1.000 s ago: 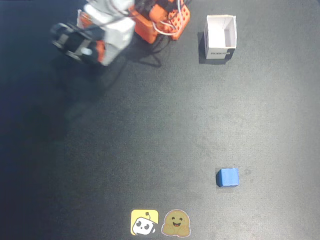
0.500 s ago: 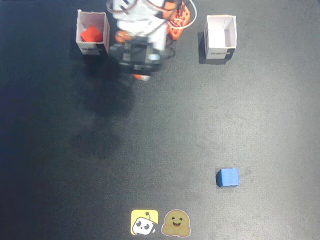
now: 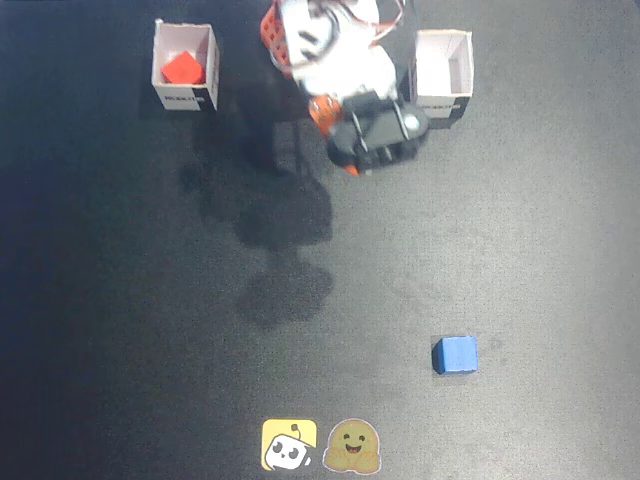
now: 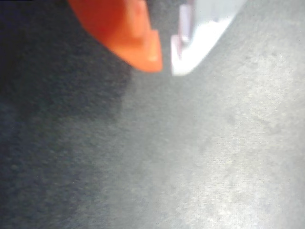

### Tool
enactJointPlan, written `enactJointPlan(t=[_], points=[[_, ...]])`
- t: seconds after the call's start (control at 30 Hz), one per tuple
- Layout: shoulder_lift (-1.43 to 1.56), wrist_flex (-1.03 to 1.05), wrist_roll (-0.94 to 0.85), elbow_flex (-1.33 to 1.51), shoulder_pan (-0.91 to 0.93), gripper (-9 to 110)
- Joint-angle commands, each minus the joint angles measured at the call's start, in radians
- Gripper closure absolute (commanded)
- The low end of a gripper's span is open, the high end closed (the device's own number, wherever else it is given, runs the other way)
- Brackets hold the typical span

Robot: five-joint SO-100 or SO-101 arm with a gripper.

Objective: Put the red cube in the right box and the blue cube in the left box.

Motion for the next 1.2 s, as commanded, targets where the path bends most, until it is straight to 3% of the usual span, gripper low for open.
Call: enactJointPlan(t=[0.0,0.3,0.73,1.17], points=[[-0.138,-0.02,-0.015,-0.129,-0.017,101],[-0.443,-0.107,-0.026,-0.339,-0.018,101],[-0.741,-0.293,0.267,-0.5,-0.077,99],[-1.017,-0.316,0.368,-0.764,-0.173,94]])
